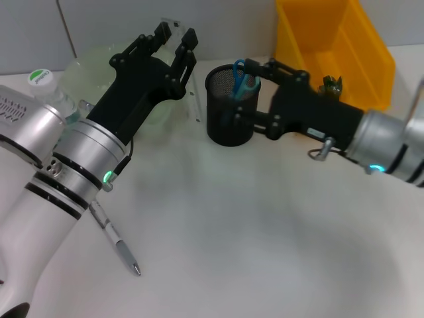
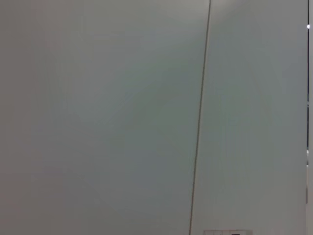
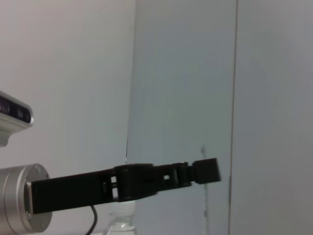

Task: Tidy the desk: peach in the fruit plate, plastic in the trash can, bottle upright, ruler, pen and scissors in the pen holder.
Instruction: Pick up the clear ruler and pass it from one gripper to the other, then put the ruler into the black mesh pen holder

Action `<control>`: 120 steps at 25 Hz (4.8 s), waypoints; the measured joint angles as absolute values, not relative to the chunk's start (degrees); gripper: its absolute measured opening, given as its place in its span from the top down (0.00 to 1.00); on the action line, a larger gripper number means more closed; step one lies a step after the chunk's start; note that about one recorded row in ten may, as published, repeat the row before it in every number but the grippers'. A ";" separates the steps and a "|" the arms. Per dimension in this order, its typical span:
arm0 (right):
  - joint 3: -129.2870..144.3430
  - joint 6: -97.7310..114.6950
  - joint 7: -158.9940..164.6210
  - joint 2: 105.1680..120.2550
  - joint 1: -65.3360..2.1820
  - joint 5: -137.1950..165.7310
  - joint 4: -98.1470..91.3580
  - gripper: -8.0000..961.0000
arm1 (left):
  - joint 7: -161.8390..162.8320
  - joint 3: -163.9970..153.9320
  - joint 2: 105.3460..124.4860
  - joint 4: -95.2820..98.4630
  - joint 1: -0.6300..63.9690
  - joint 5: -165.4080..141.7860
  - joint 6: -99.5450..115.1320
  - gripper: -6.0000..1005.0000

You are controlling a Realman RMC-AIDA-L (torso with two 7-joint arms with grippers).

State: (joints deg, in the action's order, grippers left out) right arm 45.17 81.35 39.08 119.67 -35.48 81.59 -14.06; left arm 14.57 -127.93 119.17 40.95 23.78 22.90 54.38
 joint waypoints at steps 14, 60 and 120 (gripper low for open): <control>44.34 78.21 28.06 119.85 -43.52 72.46 0.26 0.20 | 11.98 -128.96 119.18 41.61 24.10 24.22 53.97 0.57; 39.58 74.05 22.64 119.87 -48.91 73.09 6.94 0.98 | 10.36 -130.10 119.15 41.19 24.69 24.83 53.79 0.55; 28.36 63.60 24.05 119.85 -47.62 72.93 4.70 0.96 | 44.54 -112.58 118.23 40.87 18.36 -11.30 59.28 0.19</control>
State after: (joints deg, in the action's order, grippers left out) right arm 28.36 63.60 24.05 119.85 -47.62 72.93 4.70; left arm 44.54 -112.58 118.23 40.87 18.35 -11.30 59.28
